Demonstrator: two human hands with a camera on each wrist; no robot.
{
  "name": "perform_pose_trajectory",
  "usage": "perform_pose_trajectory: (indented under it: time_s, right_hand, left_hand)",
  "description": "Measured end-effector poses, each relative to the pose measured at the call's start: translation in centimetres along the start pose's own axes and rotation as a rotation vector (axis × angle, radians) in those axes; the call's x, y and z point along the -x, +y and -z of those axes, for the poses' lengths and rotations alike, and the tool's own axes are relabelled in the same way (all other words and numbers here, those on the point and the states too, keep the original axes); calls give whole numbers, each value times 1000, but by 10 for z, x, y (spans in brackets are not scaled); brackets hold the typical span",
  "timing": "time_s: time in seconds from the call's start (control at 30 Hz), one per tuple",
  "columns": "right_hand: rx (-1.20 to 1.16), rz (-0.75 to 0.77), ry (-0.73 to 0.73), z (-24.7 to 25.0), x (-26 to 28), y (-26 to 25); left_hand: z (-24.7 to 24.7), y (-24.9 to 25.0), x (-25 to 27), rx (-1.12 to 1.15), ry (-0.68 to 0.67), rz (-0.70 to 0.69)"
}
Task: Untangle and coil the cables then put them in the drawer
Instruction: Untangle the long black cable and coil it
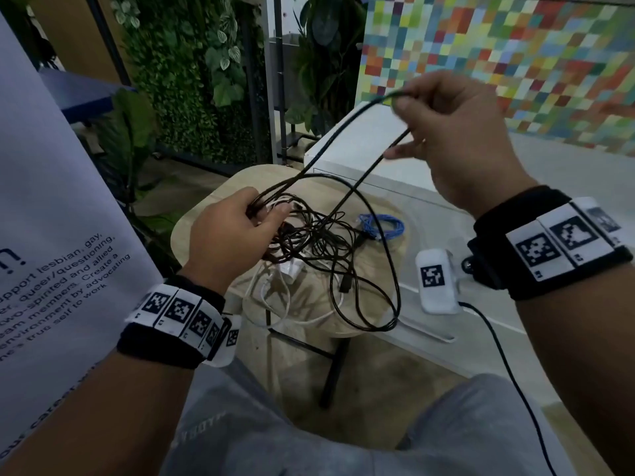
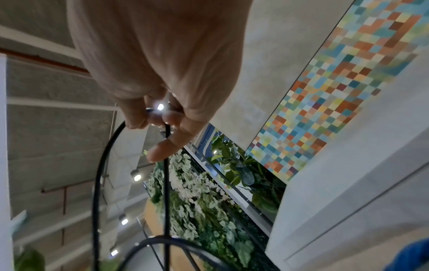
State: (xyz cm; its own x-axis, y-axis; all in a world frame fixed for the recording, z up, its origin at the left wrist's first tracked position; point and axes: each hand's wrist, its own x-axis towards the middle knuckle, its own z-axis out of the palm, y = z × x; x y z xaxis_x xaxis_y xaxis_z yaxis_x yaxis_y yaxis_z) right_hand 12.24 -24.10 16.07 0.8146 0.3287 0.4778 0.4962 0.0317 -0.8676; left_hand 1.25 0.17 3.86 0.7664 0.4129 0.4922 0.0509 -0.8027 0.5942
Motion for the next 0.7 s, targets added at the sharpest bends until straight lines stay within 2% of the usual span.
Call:
perform_pose_trajectory:
  time_s: [0.1,0.23,0.4,0.5,0.6,0.7]
  right_hand:
    - [-98,70,57,6,-8,-17]
    - [-40,155,106,14,-7,-28]
    - [72,117,186,23,-1,-23]
    - [30,90,177,30,1,-19]
    - [76,120,217,34,0,-18]
    - [133,161,301,40,-2,-21]
  left_hand:
    - [-2,-6,0,-12,7,5]
    - [-3,-7,-1,46,-1,35]
    - [-7,-10,-7,313,-40,134]
    - [-7,-10,-7,387,4,106]
    - [-4,-12,-9,373,58,91]
    - [1,-18,-9,298,105,133]
